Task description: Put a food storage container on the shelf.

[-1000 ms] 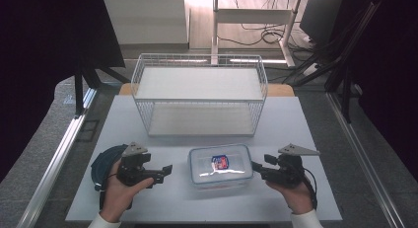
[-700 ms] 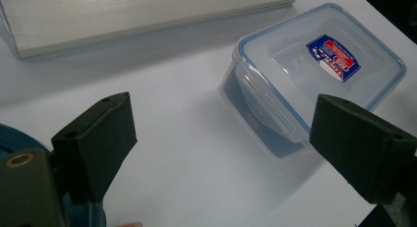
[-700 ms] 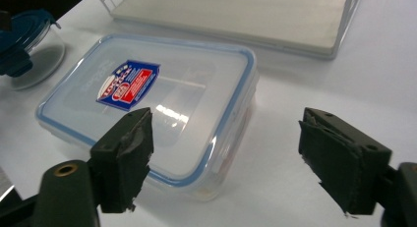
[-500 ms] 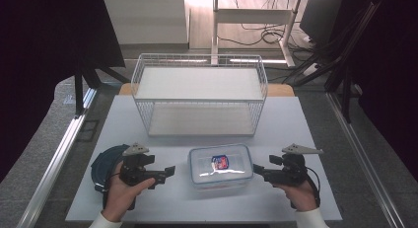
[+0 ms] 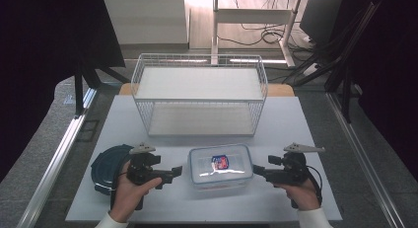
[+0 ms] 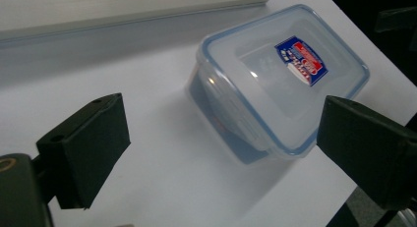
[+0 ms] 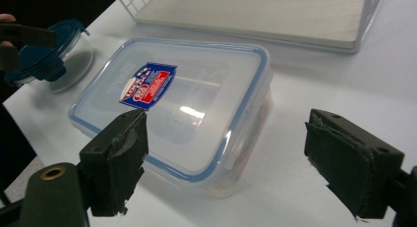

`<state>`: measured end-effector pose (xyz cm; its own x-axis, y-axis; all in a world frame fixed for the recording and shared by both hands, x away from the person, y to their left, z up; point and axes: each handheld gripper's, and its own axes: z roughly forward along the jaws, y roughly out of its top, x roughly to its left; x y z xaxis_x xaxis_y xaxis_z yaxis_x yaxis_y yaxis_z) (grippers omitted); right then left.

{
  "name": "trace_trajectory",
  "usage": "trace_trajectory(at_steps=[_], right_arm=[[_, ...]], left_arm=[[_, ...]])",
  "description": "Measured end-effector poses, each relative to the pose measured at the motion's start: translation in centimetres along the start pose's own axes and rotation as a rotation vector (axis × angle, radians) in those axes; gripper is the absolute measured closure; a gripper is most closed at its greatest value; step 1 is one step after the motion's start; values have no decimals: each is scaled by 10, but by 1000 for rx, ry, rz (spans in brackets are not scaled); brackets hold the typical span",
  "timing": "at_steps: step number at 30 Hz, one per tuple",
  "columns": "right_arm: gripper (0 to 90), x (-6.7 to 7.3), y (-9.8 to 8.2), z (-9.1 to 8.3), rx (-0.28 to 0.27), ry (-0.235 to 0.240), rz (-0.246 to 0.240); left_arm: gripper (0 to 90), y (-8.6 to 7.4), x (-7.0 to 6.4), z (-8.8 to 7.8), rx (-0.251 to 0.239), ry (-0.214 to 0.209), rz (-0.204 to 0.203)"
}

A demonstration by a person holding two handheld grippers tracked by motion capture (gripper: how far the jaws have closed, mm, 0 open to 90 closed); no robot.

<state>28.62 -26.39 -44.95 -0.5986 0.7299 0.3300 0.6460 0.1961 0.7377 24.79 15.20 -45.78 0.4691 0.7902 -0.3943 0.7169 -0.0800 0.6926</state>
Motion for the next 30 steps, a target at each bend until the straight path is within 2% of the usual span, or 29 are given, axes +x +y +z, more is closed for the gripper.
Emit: trace_trajectory(at_steps=[3, 7, 8, 10, 12, 17, 20, 21, 22, 23, 26, 30], right_arm=[[144, 0, 4, 6, 18, 13, 5], [133, -1, 7, 15, 31, 23, 18], [129, -1, 8, 18, 39, 31, 31], [121, -2, 9, 27, 56, 45, 47], [118, -2, 9, 31, 67, 49, 58], [104, -5, 7, 39, 86, 60, 85], [100, -6, 6, 43, 100, 68, 98], [97, -6, 5, 44, 103, 69, 100], [91, -6, 5, 48, 111, 73, 113], [87, -6, 5, 51, 115, 76, 125], [87, -7, 5, 54, 123, 86, 143], [87, -7, 4, 61, 139, 108, 151]], left_arm=[[36, 5, -5, 10, 15, -40, -17], [31, 8, -7, 22, 41, -69, -45], [31, 9, -6, 27, 50, -77, -59], [31, 11, -4, 39, 72, -114, -113], [33, 11, -4, 46, 76, -123, -139], [31, 7, -5, 63, 110, -133, -168], [30, 4, -3, 68, 120, -130, -187], [30, 3, 0, 71, 121, -140, -204], [31, 1, 3, 74, 124, -155, -241], [32, -1, 5, 76, 133, -166, -255], [33, -3, 7, 80, 145, -177, -268], [46, -8, 10, 84, 151, -233, -313]])
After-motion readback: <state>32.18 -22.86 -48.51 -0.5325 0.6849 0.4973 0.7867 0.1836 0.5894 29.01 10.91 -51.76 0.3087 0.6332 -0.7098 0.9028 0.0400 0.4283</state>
